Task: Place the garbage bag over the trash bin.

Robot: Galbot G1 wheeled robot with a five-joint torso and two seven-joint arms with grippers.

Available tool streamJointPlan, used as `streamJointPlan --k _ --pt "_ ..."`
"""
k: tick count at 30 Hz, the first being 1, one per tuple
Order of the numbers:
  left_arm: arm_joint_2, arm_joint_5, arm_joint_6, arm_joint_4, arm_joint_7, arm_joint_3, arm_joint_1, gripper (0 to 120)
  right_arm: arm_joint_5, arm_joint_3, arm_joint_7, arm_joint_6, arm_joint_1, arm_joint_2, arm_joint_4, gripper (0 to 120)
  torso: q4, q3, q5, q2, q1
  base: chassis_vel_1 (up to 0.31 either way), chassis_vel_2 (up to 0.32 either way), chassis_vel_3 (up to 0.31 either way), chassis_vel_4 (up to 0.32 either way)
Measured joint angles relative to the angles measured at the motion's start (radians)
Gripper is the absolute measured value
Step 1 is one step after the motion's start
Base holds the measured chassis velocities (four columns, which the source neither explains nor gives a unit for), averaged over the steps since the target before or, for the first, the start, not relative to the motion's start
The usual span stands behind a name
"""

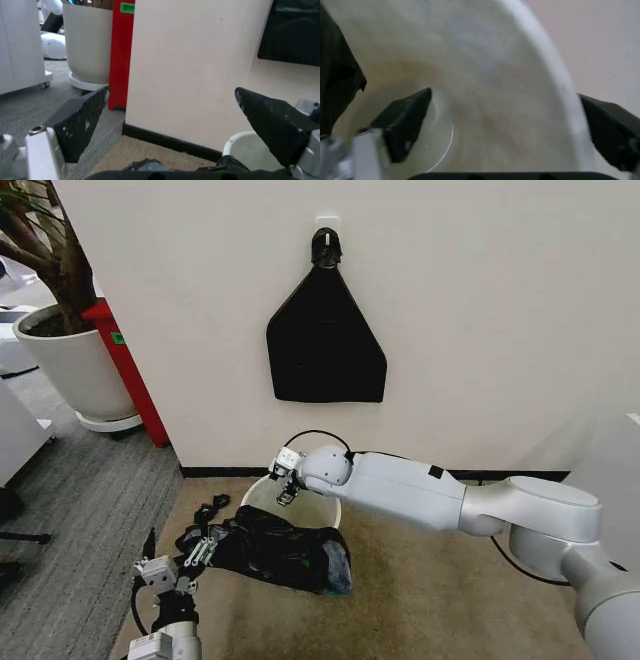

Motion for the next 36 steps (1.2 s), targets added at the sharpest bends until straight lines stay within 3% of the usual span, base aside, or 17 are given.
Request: streamJointPlan --k 19,29,36 --pt "-0.023 0.026 -0.005 0.012 0.002 0.006 -0.004 99 -0.019 -0.044 -0.079 0.005 0.028 -0.061 -0.001 22 0.0001 0.0 0.0003 0.0 0.0 0.0 0.0 0.0 0.0" --pt "-0.026 0.032 -0.013 0.014 0.002 0.005 0.0 99 0.103 -0.073 0.02 0.005 0.04 -0.077 0.006 16 0.0001 0.0 0.0002 0.0 0.0 0.0 0.0 0.0 0.0" --pt "-0.018 0.032 -0.014 0.015 0.002 0.006 -0.001 99 0.387 -0.002 0.262 0.001 -0.008 -0.136 0.102 8 -0.0002 0.0 0.0 0.0 0.0 0.0 0.0 0.0 0.0"
